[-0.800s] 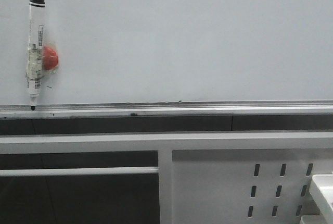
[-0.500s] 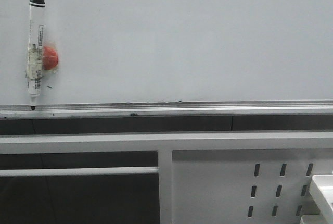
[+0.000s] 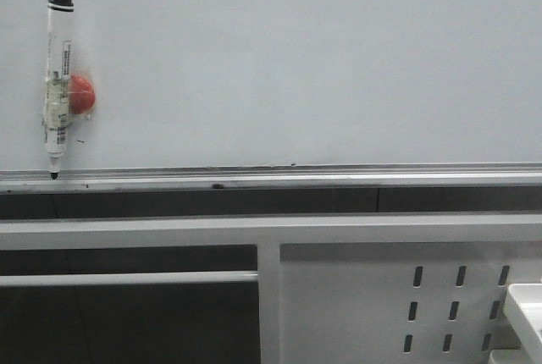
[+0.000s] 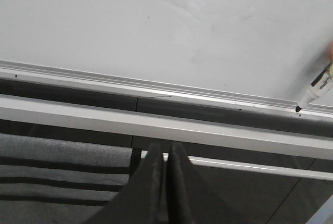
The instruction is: Write number 1 on whiteboard
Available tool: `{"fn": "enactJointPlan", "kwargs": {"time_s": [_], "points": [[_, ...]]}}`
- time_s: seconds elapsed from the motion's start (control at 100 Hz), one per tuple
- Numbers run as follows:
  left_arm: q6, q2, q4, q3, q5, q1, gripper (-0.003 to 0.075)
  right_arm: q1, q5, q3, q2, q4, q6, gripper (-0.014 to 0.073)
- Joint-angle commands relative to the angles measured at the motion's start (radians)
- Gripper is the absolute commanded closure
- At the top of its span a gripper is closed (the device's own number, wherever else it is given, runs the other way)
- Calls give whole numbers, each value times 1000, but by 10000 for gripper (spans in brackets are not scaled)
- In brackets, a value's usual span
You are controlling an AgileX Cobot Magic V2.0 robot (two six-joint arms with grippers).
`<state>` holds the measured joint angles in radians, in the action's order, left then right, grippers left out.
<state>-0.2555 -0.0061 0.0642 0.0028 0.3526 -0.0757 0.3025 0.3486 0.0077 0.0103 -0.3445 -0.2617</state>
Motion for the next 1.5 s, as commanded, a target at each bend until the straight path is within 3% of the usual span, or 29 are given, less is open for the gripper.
{"fn": "enactJointPlan", "kwargs": {"time_s": [0.0, 0.15, 0.28, 0.45, 0.53, 0.59, 0.66, 0.76, 0.83, 0.98, 1.06, 1.17, 1.25, 1.37, 1.49], "points": [[-7, -22, -13, 37, -52, -4, 740, -6, -12, 12, 20, -23, 4, 671], [-7, -22, -10, 37, -52, -4, 740, -6, -18, 12, 20, -58, 6, 671], [-10, -22, 1, 37, -87, -4, 740, -6, -123, 12, 20, -270, 6, 671], [-116, -22, -611, 37, -161, -4, 740, -6, -525, 12, 20, -161, 6, 671], [-116, -22, -738, 37, -160, -4, 740, -6, -668, 12, 20, -89, -15, 671], [-116, -22, -775, 37, -160, -4, 740, -6, -749, 12, 20, -48, -124, 671], [-116, -22, -799, 37, -151, -4, 740, -6, -706, 12, 20, 19, -136, 671], [-116, -22, -805, 37, -167, -4, 740, -6, -571, -2, 20, 268, -189, 670], [-116, -22, -816, 37, -190, -4, 740, -6, -528, -11, 20, 372, -189, 670], [-116, -22, -896, 35, -248, -4, 740, -6, -571, -36, 20, 388, -189, 670], [-100, -22, -898, 9, -242, -4, 740, -6, -485, -82, 20, 386, -189, 670], [137, -8, -880, -87, -193, -4, 740, -5, -284, -199, -4, 289, -185, 651], [342, 43, -810, -189, -134, -4, 740, -3, -146, -284, -41, 205, -131, 642], [559, 198, -584, -367, 39, -4, 740, -3, -22, -395, -140, 201, 82, 642], [578, 409, -266, -505, 205, -9, 739, -3, 1, -457, -252, 201, 200, 642]]}}
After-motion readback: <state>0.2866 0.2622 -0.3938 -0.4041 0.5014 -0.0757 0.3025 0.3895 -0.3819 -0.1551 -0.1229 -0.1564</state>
